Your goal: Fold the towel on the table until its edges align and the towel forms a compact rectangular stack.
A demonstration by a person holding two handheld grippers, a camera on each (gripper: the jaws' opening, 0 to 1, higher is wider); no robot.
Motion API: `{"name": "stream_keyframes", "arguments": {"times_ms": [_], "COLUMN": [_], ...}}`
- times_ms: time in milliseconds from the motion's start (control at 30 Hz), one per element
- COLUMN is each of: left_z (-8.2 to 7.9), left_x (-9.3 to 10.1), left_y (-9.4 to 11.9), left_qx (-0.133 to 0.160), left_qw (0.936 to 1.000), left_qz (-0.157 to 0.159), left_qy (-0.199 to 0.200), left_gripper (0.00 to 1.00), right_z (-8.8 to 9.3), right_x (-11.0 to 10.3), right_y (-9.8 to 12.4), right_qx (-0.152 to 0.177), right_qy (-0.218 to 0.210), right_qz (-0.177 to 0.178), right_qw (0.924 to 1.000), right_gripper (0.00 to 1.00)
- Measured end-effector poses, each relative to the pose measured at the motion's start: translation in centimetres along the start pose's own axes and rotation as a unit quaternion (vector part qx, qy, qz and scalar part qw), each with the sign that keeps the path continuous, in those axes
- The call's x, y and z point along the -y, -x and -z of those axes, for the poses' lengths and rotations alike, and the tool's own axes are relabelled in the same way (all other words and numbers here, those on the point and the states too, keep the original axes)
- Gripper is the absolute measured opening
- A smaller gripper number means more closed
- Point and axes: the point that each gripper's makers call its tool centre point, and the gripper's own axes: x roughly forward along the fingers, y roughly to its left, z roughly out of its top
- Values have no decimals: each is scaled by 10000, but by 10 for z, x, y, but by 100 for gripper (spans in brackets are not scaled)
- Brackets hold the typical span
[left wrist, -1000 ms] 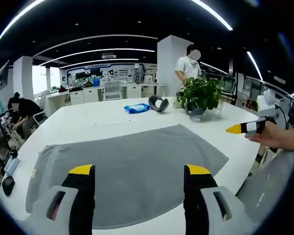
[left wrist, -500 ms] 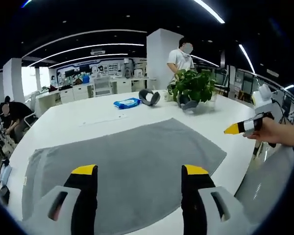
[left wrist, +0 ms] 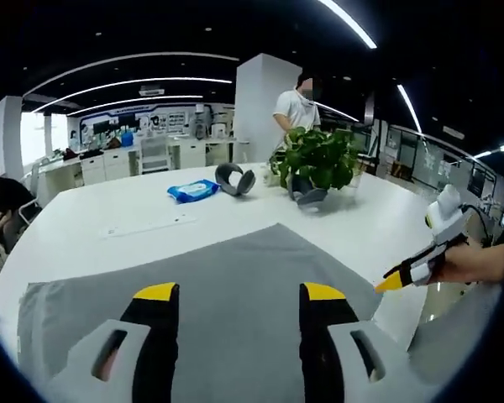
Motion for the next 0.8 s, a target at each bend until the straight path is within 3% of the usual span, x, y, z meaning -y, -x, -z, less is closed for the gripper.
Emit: {"name": "stream_keyframes", "arguments": {"times_ms": [267, 567, 800], "left_z": [-22, -43, -47], "left_x": [25, 47, 65], "left_y": [-47, -107, -155], "left_qx": [-1, -7, -83], "left_qw": [9993, 9978, 9974], "left_qz": [365, 655, 711], "left_qy": [-51, 53, 19], "left_gripper": [55, 55, 55], "right_z": [10, 15, 17], "right_x": [9, 13, 14], "right_y": [-9, -16, -15], "right_qx": [-216, -319, -338], "right_qy": [-69, -84, 198], "right_qz": [218, 314, 485], "right_qw": [9995, 9990, 9981], "right_gripper": [27, 27, 25]}}
